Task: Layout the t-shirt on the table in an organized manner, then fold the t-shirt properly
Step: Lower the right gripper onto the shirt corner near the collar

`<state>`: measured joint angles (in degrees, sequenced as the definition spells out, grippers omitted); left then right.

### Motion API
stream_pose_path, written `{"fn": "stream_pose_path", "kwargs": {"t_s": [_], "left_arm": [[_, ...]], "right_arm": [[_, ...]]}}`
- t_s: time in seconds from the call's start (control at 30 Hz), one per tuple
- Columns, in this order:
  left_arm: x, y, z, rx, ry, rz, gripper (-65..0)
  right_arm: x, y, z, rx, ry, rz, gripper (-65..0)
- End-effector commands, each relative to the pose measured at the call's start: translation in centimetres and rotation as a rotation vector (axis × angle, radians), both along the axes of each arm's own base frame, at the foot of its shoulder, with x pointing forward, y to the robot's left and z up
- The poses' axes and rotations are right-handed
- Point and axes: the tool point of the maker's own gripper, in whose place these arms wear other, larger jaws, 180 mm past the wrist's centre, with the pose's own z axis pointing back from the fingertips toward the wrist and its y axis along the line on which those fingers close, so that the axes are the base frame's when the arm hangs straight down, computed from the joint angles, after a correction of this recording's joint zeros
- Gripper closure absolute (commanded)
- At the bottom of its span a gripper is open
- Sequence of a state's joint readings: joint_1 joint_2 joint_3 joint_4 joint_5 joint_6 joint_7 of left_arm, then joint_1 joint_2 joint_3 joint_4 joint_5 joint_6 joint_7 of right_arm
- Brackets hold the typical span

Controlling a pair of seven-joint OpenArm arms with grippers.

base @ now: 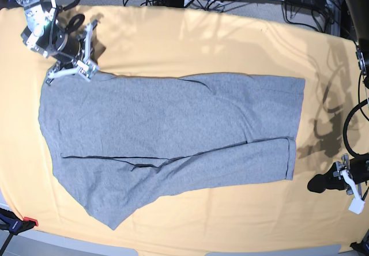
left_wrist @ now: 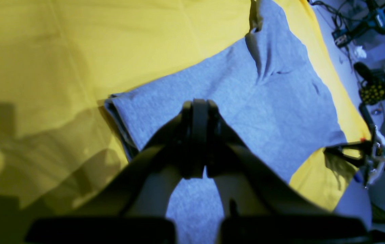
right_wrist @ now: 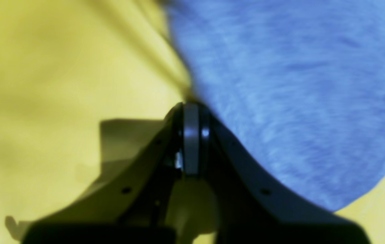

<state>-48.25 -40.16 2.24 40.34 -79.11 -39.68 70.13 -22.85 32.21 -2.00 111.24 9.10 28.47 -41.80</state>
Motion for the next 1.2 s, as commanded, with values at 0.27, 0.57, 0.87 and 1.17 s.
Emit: {"fn": "stream_pose_path", "kwargs": {"t_s": [0.27,0.57,0.87,1.17], "left_arm": [[0.7,0.5,2.9,-0.018,-0.077,0.012,0.0],[0.7,0.5,2.9,-0.017,-0.077,0.012,0.0],[0.7,0.5,2.7,-0.012,-0.071,0.009,0.0],[0.6,0.5,2.6,-0.011,-0.067,0.009,0.0]], "right_arm": [[6.8,-4.3,4.0,-0.133,-0.204,-0.144,0.0],[12.6,-3.6,10.0,0.015,-0.393,-0.233,0.0],[12.6,-4.5,10.0,0.039,-0.354,-0.318,0.0],[12.1,-8.3,10.3,0.017,-0.398,-0.593,-48.2]]}}
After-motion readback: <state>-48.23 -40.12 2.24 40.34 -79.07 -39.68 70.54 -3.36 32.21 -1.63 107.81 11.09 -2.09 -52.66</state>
